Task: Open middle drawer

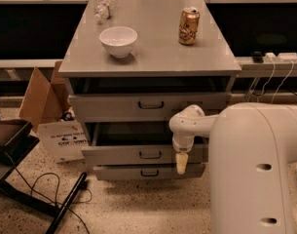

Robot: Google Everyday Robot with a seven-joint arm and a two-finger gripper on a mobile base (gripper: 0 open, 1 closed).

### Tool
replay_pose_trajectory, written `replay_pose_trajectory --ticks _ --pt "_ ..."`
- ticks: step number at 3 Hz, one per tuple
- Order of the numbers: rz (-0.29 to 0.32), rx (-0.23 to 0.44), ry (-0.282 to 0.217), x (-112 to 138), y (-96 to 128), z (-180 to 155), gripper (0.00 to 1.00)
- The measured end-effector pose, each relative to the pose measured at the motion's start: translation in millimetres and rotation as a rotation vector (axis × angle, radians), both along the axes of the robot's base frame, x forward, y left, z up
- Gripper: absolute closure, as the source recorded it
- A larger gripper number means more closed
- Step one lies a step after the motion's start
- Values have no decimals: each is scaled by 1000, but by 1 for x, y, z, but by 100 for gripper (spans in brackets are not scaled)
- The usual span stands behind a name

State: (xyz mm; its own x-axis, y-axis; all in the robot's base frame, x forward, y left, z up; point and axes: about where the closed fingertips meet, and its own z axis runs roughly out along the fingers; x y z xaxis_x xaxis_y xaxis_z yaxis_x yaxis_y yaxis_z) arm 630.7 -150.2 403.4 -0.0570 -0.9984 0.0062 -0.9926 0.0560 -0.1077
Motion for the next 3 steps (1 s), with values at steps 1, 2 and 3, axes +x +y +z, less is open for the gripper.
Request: replay_pose_trajectory --ticks 1,2,3 --pt "0 0 0 0 0 0 0" --pt "7 -14 1 1 0 2 0" --pt "-16 -26 57 -12 -13 -11 19"
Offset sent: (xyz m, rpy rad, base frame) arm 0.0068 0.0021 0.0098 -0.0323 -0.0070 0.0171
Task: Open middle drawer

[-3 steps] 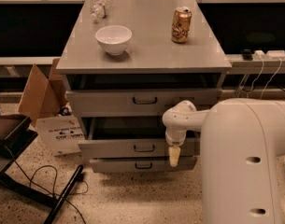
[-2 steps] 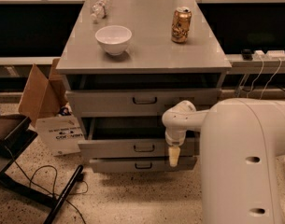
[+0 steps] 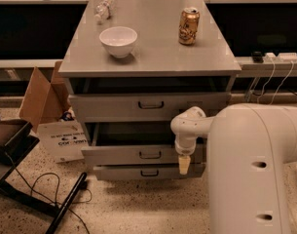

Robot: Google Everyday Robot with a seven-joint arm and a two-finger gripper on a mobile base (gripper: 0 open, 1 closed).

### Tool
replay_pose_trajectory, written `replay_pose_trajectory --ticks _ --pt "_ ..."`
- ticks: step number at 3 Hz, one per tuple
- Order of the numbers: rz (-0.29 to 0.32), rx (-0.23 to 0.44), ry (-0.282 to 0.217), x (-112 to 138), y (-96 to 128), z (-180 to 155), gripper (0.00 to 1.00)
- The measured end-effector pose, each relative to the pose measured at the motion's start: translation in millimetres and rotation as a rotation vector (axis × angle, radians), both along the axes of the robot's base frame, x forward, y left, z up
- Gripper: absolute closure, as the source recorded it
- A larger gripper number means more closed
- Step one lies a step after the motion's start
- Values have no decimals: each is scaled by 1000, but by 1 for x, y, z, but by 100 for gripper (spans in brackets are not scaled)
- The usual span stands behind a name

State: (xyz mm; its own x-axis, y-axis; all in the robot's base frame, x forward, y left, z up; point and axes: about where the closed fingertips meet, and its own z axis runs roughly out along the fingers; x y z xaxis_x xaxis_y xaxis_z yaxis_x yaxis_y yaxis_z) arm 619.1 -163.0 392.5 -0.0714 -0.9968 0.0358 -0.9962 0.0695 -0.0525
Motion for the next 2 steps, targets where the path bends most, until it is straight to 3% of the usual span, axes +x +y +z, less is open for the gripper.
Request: replay_pose_trajectory --ticks 1,2 --pt "-41 -10 42 -19 -17 -2 42" --pt "-41 -10 42 -19 -17 3 66"
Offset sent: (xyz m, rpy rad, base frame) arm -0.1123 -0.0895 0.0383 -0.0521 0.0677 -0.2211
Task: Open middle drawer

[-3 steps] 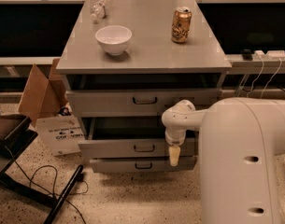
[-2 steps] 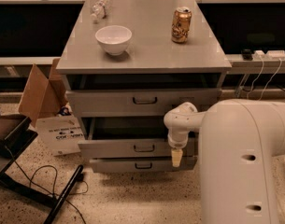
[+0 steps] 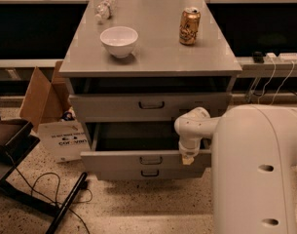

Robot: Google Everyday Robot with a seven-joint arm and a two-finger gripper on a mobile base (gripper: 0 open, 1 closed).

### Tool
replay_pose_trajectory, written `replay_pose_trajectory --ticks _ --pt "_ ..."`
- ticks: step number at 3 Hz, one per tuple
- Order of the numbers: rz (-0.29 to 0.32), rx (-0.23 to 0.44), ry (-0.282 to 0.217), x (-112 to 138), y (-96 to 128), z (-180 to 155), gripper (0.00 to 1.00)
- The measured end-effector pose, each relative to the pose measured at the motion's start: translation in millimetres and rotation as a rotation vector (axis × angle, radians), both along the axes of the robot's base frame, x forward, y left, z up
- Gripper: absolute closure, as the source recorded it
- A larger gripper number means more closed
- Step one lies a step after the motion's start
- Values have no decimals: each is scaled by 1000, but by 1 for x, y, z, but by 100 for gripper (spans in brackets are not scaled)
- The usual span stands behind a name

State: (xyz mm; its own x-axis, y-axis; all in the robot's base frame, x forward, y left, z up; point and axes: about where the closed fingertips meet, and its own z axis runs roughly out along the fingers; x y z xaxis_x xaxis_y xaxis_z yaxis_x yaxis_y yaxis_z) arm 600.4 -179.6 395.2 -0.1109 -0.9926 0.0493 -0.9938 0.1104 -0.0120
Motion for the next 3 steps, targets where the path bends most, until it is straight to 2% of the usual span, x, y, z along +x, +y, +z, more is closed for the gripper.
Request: replay_pose_trajectory --ticks 1,3 --pt "0 0 0 1 0 2 96" --pt "0 8 1 2 1 3 100"
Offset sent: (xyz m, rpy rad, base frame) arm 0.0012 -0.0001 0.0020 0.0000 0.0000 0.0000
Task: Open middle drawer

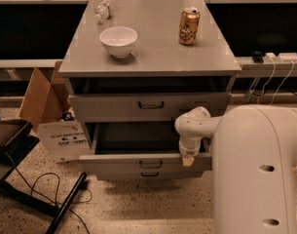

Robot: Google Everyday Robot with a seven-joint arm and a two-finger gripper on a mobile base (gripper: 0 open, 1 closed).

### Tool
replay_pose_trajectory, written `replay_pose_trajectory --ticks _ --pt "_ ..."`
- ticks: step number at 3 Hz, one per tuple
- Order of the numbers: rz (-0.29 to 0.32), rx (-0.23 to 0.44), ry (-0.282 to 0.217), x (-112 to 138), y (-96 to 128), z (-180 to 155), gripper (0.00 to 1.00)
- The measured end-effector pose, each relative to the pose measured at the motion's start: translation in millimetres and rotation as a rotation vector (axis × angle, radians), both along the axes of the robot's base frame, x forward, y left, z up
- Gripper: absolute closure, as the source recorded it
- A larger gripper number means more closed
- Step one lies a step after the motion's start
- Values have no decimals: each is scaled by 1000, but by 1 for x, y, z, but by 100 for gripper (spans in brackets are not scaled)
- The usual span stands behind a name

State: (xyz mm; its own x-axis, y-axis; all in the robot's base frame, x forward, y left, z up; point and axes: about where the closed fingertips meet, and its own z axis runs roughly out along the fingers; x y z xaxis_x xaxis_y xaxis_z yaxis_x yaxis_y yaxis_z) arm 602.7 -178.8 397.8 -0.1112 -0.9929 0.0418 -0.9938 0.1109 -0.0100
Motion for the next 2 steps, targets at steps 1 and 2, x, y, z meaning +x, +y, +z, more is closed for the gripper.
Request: replay_pose_trajectory --ticks 1,2 --pt "-14 25 0 -20 -1 3 100" --pt "-25 24 7 -31 -3 4 100"
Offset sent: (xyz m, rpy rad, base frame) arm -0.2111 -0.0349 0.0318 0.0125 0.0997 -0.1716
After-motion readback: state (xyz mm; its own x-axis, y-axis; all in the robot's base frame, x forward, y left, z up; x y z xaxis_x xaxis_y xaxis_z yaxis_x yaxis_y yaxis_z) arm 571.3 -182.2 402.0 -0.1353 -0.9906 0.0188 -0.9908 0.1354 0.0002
